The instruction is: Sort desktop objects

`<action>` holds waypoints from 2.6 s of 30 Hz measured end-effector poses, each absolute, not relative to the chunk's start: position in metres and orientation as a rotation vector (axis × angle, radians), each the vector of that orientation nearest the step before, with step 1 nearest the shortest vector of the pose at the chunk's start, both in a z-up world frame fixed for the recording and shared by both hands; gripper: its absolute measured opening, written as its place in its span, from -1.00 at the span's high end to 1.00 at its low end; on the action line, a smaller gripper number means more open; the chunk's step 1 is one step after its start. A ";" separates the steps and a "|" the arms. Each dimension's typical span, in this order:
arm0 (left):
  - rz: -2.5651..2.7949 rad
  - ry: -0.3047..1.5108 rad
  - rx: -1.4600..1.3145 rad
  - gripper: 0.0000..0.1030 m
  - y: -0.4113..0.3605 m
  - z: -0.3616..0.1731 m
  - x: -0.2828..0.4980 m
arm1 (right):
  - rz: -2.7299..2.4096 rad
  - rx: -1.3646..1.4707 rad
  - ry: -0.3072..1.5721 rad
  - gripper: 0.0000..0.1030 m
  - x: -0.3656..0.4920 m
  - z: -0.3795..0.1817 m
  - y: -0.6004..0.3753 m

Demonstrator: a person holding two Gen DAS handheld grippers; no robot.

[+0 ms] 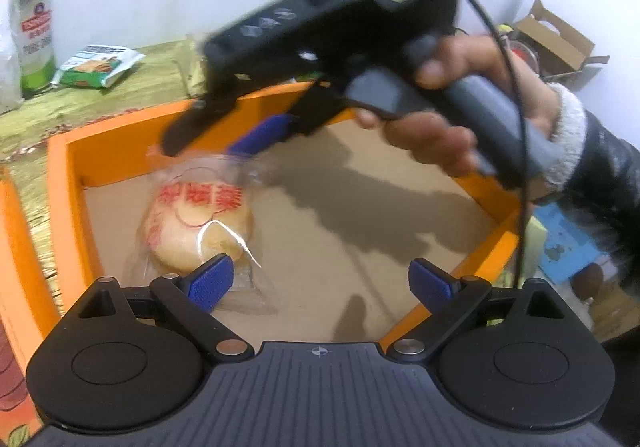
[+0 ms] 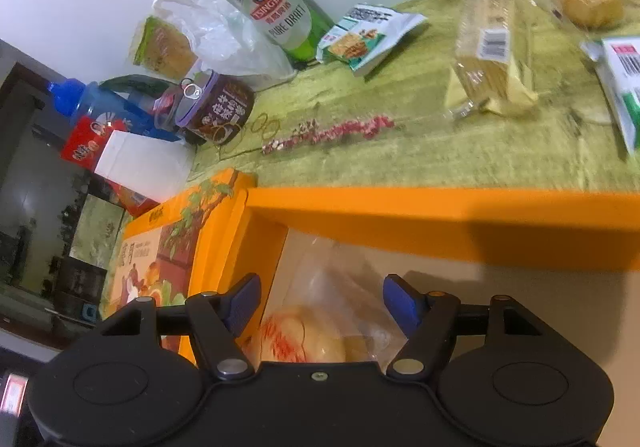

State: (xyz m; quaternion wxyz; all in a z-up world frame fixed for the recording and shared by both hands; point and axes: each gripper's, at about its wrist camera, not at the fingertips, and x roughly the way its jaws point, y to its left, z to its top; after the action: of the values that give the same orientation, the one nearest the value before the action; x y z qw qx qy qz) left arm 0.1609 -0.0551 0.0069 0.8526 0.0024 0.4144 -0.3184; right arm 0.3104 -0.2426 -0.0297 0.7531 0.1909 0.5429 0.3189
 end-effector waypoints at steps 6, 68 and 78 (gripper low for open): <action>-0.592 0.860 0.022 -0.88 -0.045 0.006 0.165 | 0.701 0.443 1.228 -0.30 0.288 -0.036 -0.257; -0.459 0.858 -0.045 -0.98 -0.044 -0.003 0.221 | 0.565 0.713 1.110 0.10 0.277 -0.064 -0.272; -0.437 0.791 -0.079 -0.98 -0.020 0.014 0.197 | 0.567 0.763 1.108 -0.40 0.273 -0.056 -0.286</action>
State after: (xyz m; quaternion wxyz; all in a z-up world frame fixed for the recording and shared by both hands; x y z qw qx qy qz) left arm 0.1967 -0.0199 0.0138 0.8988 -0.0383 0.3822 -0.2111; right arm 0.2732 -0.2864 -0.0557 0.7453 0.3485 0.5061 0.2588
